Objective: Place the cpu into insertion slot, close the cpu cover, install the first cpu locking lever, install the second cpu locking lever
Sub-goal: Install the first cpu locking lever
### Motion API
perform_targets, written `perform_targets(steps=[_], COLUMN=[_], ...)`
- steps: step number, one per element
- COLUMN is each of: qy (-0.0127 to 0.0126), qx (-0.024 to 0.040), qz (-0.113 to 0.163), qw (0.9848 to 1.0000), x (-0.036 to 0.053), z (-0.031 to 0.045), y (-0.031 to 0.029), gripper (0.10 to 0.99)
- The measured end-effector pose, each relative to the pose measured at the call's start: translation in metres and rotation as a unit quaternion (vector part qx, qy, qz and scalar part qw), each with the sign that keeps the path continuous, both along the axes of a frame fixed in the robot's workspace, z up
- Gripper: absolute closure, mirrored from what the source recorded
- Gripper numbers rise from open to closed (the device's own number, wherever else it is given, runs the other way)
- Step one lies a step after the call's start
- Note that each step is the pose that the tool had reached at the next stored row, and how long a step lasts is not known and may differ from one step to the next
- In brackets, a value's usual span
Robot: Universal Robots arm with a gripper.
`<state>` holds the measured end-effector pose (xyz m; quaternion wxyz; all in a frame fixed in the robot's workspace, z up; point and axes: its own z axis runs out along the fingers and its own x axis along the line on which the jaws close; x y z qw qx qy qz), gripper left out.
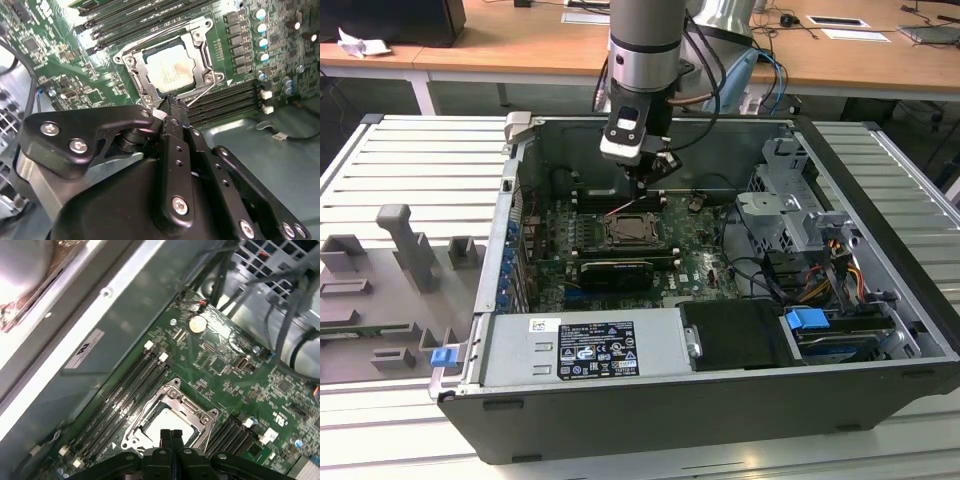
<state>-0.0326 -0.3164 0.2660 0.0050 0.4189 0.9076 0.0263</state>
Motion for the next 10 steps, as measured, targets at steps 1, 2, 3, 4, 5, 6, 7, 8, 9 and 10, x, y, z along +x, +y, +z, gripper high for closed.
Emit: perform_targets(steps=[1, 2, 3, 4, 5, 6, 7, 8, 9, 10], qy=[0.0000, 0.0000, 0.0000, 0.0000, 0.0000, 0.0000, 0.0000, 0.0000, 0.0000, 0.0000], qx=[0.0000, 0.0000, 0.0000, 0.0000, 0.0000, 0.0000, 0.0000, 0.0000, 0.0000, 0.0000], qz=[0.014, 0.025, 0.037, 0.048, 0.057, 0.068, 0.076, 0.081, 0.087, 0.095], qw=[0.9999, 0.9997, 0.9993, 0.9988, 0.9984, 0.9977, 0.9971, 0.9967, 0.9962, 0.9955], x=[0.0000, 0.0000, 0.0000, 0.0000, 0.0000, 0.0000, 0.0000, 0.0000, 0.0000, 0.0000], z=[0.0000, 0.0000, 0.0000, 0.0000, 0.0000, 0.0000, 0.0000, 0.0000, 0.0000, 0.0000], y=[0.0000, 0.0000, 0.0000, 0.0000, 0.0000, 0.0000, 0.0000, 0.0000, 0.0000, 0.0000], gripper=[0.980, 0.980, 0.980, 0.980, 0.980, 0.980, 0.980, 0.980, 0.980, 0.980])
